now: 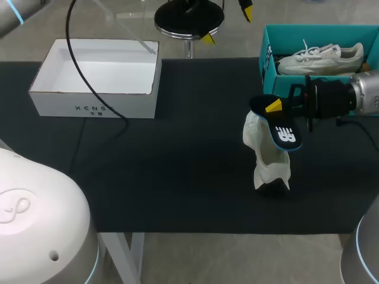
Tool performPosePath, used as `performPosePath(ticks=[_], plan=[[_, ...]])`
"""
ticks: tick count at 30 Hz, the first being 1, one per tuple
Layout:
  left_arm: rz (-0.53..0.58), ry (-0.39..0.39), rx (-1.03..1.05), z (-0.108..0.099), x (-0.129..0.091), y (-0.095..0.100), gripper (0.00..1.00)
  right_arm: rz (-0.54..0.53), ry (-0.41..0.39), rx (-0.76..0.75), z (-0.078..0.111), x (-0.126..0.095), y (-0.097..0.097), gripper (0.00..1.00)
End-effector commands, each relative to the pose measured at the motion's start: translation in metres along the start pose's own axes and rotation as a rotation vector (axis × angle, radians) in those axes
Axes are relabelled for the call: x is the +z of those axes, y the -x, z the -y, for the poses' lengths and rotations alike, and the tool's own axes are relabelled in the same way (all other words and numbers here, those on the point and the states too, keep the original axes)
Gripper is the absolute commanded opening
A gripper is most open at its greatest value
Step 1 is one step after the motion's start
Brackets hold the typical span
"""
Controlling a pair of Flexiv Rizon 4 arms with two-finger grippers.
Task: Take the shoe out of the shoebox, open the shoe tongue, remove and reinsert the insole, then place the shoe into the shoebox
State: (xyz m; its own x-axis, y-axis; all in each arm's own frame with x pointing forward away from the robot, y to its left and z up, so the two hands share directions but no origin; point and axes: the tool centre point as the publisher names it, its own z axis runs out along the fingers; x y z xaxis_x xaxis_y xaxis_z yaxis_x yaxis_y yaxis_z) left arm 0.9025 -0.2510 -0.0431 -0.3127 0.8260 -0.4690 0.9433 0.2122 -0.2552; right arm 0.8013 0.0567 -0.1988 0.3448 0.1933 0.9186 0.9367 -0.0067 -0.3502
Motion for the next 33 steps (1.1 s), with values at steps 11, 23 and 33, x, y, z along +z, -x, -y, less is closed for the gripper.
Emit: performPosePath(ticks=[11, 23, 33], plan=[[0.325, 0.002, -0.154, -0.011, -0.031, -0.080, 1.00, 0.001, 0.001, 0.000, -0.001, 0.002, 0.000, 0.00], [0.301, -0.100, -0.114, 0.013, -0.022, -0.069, 1.00, 0.001, 0.001, 0.000, -0.001, 0.002, 0.000, 0.00], [0.301, -0.100, -0.114, 0.013, -0.022, -0.069, 1.00, 0.001, 0.001, 0.000, -0.001, 0.002, 0.000, 0.00]])
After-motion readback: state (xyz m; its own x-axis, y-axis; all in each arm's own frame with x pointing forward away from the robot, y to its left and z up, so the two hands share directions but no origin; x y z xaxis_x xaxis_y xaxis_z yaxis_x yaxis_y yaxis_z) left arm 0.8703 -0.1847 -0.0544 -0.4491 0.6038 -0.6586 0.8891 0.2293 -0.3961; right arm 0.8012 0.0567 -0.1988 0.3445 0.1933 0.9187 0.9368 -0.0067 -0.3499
